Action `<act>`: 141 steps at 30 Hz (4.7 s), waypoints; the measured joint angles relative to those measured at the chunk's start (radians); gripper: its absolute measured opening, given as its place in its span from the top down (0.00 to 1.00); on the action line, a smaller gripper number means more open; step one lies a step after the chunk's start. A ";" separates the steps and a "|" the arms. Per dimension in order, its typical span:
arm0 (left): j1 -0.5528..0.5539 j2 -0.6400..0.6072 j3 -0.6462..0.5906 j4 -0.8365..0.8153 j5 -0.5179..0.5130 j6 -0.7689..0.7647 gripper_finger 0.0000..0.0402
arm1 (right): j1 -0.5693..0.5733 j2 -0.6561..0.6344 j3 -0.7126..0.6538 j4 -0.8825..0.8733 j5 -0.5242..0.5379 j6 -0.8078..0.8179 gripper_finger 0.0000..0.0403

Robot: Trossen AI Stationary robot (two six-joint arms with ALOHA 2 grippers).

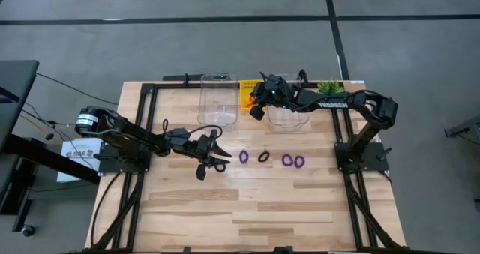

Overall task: Sort spring keychains
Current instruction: Put the right orange spring keychain into the yellow bin, then put the orange spring keychain into the yellow bin

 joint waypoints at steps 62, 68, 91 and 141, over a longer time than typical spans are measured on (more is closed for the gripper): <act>0.000 0.000 0.000 0.000 0.000 0.000 0.75 | 0.546 -0.096 -0.010 -0.430 0.000 0.059 0.85; 0.000 0.000 0.000 0.000 0.000 0.000 0.75 | 0.659 -0.096 -0.059 -0.373 -0.001 0.064 0.85; 0.000 0.000 0.000 -0.006 -0.060 0.007 0.75 | 0.859 -0.560 -0.645 0.056 0.324 0.369 0.85; -0.023 -0.215 0.000 -0.924 -0.326 -0.264 0.75 | 0.790 -0.523 -0.697 0.110 0.337 0.376 0.85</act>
